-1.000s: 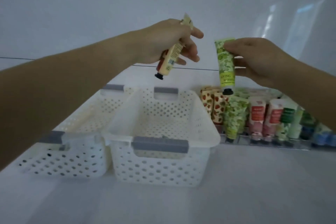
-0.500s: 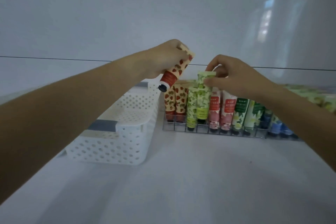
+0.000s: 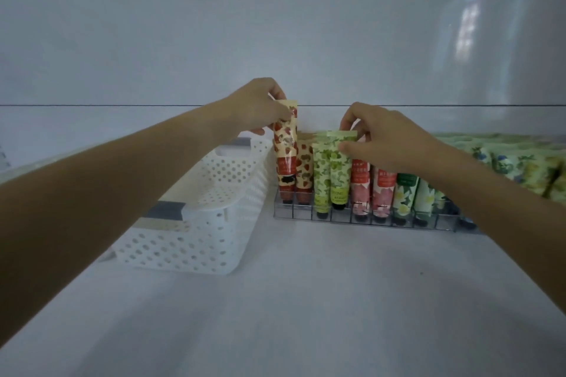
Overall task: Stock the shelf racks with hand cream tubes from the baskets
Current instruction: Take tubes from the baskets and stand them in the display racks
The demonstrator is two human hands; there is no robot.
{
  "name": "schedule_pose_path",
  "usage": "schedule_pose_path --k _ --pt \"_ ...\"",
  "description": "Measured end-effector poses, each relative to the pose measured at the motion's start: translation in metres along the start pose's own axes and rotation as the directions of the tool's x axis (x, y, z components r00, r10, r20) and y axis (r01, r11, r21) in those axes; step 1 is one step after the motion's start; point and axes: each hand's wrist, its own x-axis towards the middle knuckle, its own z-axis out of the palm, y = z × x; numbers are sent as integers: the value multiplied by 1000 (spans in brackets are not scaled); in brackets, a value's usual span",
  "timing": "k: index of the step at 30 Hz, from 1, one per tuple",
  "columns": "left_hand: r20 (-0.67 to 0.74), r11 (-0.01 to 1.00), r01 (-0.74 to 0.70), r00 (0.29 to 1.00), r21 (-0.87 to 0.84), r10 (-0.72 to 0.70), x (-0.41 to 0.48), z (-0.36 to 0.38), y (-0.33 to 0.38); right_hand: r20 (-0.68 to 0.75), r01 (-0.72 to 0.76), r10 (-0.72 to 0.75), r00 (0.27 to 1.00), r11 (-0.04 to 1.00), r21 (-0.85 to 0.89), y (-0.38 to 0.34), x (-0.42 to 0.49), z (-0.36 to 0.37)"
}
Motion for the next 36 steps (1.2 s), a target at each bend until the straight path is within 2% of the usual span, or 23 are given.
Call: schedule_pose_path --k 7,11,14,17,21,24,27,29,33,36 --pt "49 994 9 999 108 -14 -1 6 -8 60 -26 28 998 999 -22 6 -2 3" --pt "124 967 -58 992 246 28 -2 12 -12 105 45 -32 994 992 -117 4 -2 14" --pt "136 943 -110 988 313 70 -2 11 -14 48 105 -96 994 959 -265 1 -2 16" --pt "148 915 -163 982 369 116 1 9 -14 -41 151 -173 984 936 -318 -4 -3 17" --pt "198 884 -211 970 417 139 1 14 -20 -215 301 -375 902 902 -311 -22 -12 32" --pt "218 833 -270 958 482 184 1 21 -22 -127 466 -527 840 822 -326 -34 -22 55" --pt "231 789 -304 950 534 210 1 24 -25 7 555 -582 813 771 -311 -36 -30 73" --pt "248 779 -323 943 538 220 4 21 -25 36 561 -576 817 777 -285 -35 -31 76" --pt "270 804 -343 934 485 236 10 4 -23 -10 527 -552 834 802 -282 -33 -27 70" --pt "225 785 -348 937 513 268 19 -16 -25 -33 514 -544 838 809 -287 -36 -17 58"
